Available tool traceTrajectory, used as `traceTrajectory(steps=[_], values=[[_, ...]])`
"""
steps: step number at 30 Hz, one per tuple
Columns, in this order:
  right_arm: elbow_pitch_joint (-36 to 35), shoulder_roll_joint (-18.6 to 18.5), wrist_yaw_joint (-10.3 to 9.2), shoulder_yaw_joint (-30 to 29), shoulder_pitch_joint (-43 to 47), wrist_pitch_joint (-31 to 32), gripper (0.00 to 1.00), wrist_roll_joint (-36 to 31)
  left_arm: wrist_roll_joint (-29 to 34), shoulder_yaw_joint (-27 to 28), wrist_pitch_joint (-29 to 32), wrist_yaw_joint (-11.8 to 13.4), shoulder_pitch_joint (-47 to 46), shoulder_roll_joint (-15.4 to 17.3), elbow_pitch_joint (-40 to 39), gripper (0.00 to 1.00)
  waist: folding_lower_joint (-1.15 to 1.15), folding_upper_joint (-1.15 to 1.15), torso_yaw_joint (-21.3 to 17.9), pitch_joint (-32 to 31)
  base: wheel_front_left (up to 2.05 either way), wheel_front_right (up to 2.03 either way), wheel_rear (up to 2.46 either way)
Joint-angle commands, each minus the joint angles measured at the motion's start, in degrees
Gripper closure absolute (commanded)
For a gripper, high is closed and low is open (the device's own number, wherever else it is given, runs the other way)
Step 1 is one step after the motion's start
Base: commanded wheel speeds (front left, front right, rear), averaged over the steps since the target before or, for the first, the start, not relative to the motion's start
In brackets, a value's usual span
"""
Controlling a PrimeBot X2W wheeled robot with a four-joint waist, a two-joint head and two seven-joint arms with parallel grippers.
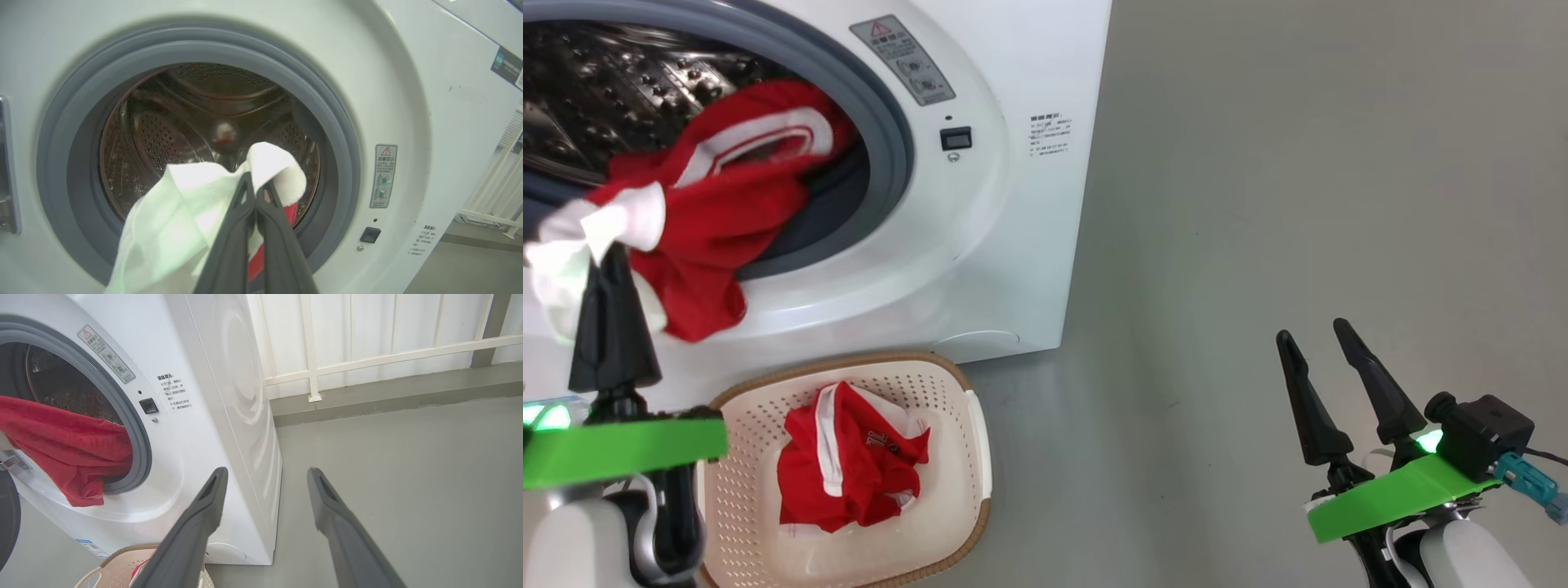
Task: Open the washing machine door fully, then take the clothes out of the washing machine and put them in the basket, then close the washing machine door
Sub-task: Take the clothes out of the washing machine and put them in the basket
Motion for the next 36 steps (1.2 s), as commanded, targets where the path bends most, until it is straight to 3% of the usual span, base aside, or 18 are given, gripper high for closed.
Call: traceTrajectory(steps=[1, 7, 15, 25, 36], values=[[-1.6, -0.9, 0.36, 0.6, 0.2, -0.4, 0.0, -0.3, 0.4, 2.0, -0.4, -0.3, 1.1, 0.8, -3.9, 1.0, 0.0, 0.0, 0.1, 0.0, 0.0, 0.0, 0.0], [-1.8, -0.8, 0.36, 0.5, 0.3, -0.4, 0.0, -0.3, 1.0, 1.7, -0.4, 0.1, 4.1, 0.0, -9.1, 1.0, 0.0, 0.0, 0.2, 0.5, 0.0, 0.0, 0.0], [-2.0, -0.4, 0.36, 0.9, -0.5, -0.4, 0.0, -0.3, 1.9, 0.1, -0.4, 0.8, 7.1, -0.3, -5.6, 1.0, 0.0, 0.0, -0.3, 2.1, 0.0, 0.0, 0.0], [-2.4, 0.4, 0.36, 1.1, -2.1, -0.4, 0.0, -0.4, 3.6, -1.1, -0.4, 0.5, 5.6, -0.3, 6.3, 1.0, 0.0, 0.0, -0.9, 6.2, 0.0, 0.0, 0.0], [-2.9, 1.7, 0.36, 1.4, -4.9, -0.4, 0.0, -0.4, 9.1, -4.4, -0.4, -0.2, -3.4, 3.5, 26.9, 1.0, 0.0, 0.0, -1.8, 12.9, 0.0, 0.0, 0.0]])
